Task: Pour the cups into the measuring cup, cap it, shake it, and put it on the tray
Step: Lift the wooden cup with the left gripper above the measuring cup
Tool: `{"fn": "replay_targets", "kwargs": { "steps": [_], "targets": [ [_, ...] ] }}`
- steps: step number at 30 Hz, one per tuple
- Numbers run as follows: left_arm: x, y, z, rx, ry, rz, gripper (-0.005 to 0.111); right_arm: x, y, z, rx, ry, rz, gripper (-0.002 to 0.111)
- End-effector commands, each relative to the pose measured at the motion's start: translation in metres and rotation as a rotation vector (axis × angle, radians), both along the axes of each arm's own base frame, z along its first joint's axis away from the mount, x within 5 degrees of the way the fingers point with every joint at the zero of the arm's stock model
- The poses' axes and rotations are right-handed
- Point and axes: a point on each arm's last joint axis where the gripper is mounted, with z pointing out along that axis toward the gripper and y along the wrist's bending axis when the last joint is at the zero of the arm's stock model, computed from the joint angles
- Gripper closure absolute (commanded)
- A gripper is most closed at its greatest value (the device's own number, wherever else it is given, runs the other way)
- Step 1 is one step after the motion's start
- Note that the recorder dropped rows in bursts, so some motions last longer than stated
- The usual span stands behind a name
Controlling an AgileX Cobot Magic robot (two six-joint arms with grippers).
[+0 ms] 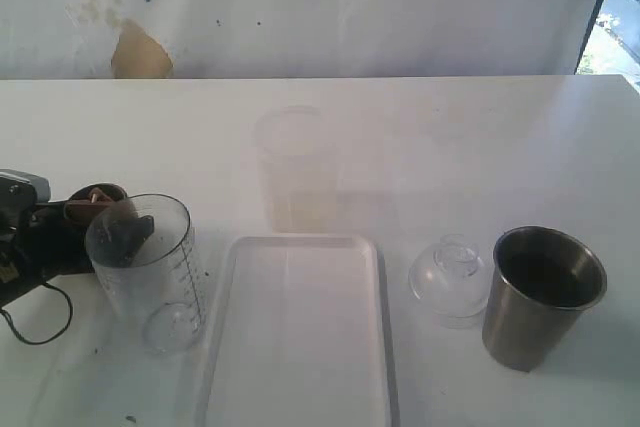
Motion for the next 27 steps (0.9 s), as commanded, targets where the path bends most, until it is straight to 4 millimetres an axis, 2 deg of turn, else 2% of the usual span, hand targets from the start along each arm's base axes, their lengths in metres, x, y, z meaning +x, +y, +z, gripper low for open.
{"fn": "replay_targets", "kwargs": {
  "steps": [1, 2, 4, 5, 15, 23, 27],
  "targets": [
    [0.000, -0.002, 0.001, -0.006, -0.010, -0.010, 0.054, 0.000, 0.000, 0.001, -0.005, -0.018, 0.005, 0.108],
    [0.000, -0.002, 0.001, -0.006, -0.010, -0.017, 0.066, 0.000, 0.000, 0.001, -0.005, -0.018, 0.005, 0.108],
    [0.000, -0.003, 0.001, -0.005, -0.009, -0.024, 0.099, 0.000, 0.000, 0.001, -0.005, -0.018, 0.005, 0.108],
    [-0.001, -0.003, 0.001, 0.001, -0.013, -0.029, 0.106, 0.000, 0.000, 0.001, -0.005, -0.018, 0.005, 0.108],
    [0.000, -0.003, 0.007, -0.044, -0.005, -0.018, 0.107, 0.000, 0.000, 0.001, -0.005, -0.018, 0.005, 0.108],
    [0.014, 0.002, 0.053, -0.088, -0.146, 0.056, 0.107, 0.000, 0.000, 0.001, 0.026, -0.019, -0.004, 0.108],
    [0.024, 0.002, 0.086, -0.123, -0.226, 0.051, 0.107, 0.000, 0.000, 0.001, 0.026, -0.019, -0.004, 0.108]
  ]
}}
